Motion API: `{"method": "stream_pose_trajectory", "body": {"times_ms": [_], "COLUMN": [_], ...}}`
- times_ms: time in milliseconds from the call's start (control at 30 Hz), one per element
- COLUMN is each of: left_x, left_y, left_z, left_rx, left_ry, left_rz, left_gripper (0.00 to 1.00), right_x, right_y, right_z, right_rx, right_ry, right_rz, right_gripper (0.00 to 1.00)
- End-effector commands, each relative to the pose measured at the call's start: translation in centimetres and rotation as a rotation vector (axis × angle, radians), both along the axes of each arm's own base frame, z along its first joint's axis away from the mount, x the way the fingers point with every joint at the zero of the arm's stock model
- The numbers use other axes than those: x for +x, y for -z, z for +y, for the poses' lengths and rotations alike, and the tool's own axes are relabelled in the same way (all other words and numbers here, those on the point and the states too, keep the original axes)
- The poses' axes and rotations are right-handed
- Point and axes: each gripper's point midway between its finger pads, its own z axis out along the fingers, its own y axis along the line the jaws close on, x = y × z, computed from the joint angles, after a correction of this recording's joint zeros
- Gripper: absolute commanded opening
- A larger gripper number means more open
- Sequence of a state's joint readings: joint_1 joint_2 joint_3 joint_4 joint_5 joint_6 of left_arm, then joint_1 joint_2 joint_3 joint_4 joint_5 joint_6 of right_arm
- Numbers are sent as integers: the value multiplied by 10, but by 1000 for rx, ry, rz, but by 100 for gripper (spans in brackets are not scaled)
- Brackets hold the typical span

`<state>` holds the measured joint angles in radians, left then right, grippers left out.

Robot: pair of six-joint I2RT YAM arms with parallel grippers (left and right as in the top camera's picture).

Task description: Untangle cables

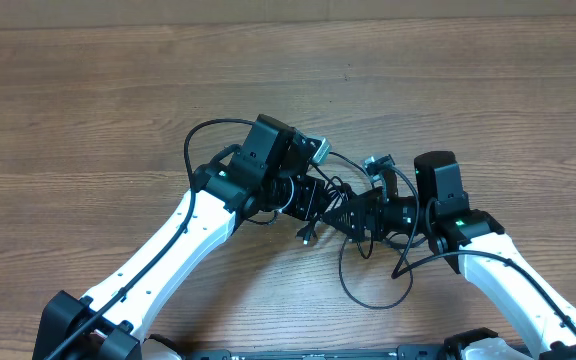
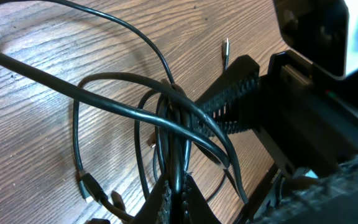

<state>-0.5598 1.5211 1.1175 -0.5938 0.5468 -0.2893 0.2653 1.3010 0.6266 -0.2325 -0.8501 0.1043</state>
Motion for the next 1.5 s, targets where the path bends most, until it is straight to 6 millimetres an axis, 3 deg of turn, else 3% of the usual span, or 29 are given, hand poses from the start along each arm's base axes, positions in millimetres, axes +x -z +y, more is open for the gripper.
{"method": "stream_pose_trajectory", "body": {"times_ms": [0, 167, 233, 333, 500, 733, 1167, 1467], "left_x": [0, -1, -1, 2, 1, 1, -8, 6], "left_y": [-8, -7, -6, 0, 10, 10, -20, -40], "left_z": [-7, -5, -4, 3, 15, 19, -10, 13], "left_rx": [-31, -23, -16, 30, 96, 94, -97, -103], "left_ry": [10, 15, 16, -9, -38, -37, 139, 85], "left_rz": [2, -2, -3, -6, 10, 21, -43, -107], "left_gripper": [4, 4, 4, 4, 4, 4, 4, 4], "right_x": [8, 8, 8, 8, 12, 30, 33, 28], "right_y": [0, 0, 0, 0, 0, 14, 40, 51], "right_z": [-2, -2, -2, -2, -7, -39, -68, -79], "right_rx": [-30, -30, -29, -29, -24, -61, -160, -210], "right_ry": [27, 27, 27, 28, 67, 285, 527, 596], "right_rz": [-22, -22, -21, -21, 10, 154, 327, 387], "right_gripper": [60, 38, 22, 11, 9, 8, 8, 9]}}
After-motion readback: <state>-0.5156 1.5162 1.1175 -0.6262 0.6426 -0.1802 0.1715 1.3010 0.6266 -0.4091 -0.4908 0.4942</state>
